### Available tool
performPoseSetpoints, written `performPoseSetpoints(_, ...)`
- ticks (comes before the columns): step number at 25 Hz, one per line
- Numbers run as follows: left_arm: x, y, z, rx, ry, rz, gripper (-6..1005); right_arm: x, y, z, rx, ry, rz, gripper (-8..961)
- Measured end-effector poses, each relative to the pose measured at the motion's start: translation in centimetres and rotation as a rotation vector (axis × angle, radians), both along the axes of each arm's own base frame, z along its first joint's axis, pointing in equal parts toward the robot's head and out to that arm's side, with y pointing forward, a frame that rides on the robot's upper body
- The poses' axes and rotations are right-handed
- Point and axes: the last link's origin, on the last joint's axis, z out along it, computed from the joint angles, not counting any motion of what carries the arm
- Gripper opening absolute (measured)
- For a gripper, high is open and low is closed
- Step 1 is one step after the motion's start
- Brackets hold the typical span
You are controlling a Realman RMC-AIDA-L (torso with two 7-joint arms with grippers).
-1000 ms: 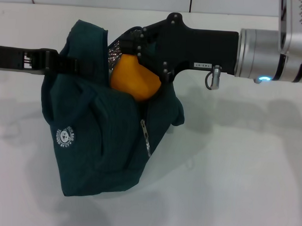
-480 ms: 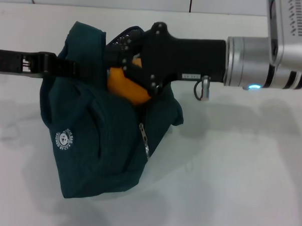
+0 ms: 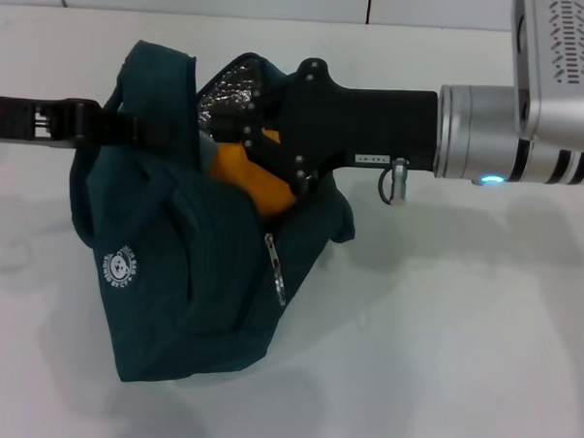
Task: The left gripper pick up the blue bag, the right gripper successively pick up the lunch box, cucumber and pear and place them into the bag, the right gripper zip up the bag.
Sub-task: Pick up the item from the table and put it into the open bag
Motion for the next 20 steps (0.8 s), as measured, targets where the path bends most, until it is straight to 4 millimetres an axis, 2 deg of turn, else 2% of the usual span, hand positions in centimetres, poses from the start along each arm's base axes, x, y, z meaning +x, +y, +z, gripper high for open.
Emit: performPoseSetpoints(20,-0.15,-0.08,0.02,0.003,0.001,0.003,44,0.21,-0.37,-0.74,-0.02,-0.032,0.011,46)
